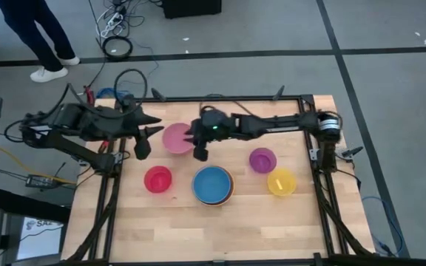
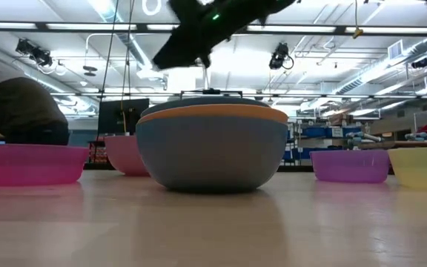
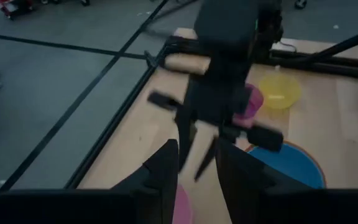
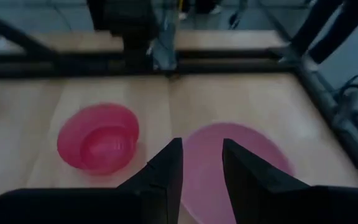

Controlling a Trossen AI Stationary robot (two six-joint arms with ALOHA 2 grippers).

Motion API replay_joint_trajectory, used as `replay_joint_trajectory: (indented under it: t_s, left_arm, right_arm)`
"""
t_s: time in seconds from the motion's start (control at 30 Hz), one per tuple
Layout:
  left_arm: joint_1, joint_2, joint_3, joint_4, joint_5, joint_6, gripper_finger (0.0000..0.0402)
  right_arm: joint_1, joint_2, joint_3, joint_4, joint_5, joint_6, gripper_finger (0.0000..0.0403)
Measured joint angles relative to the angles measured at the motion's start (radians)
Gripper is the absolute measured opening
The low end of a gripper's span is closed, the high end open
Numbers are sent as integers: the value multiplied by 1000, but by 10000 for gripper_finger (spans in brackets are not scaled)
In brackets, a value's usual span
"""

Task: Nest bowls inside each other
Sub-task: Stack the pink bowl on top of the blue bowl

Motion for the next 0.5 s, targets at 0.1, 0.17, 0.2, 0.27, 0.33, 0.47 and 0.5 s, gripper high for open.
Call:
replay_joint_trajectory:
  t_s: [0.1,0.17,0.2,0.27,0.33,0.47,0.5]
  left_arm:
    - [0,17,0,-6,-10,0,117]
    - [0,30,0,-15,-10,0,117]
    - [0,36,0,-17,-10,0,117]
    - [0,47,0,-21,-11,0,117]
    - [0,55,0,-31,-12,0,117]
    - [0,72,0,-52,-17,0,117]
    - [0,76,0,-56,-21,0,117]
  right_arm:
    - [9,118,132,-135,3,-39,100]
    - [14,196,229,-246,8,-61,100]
    - [18,234,279,-301,13,-68,100]
    - [27,302,380,-417,30,-80,103]
    - [33,362,474,-519,29,-97,107]
    - [47,441,605,-632,35,-117,118]
    - [49,453,622,-632,41,-123,121]
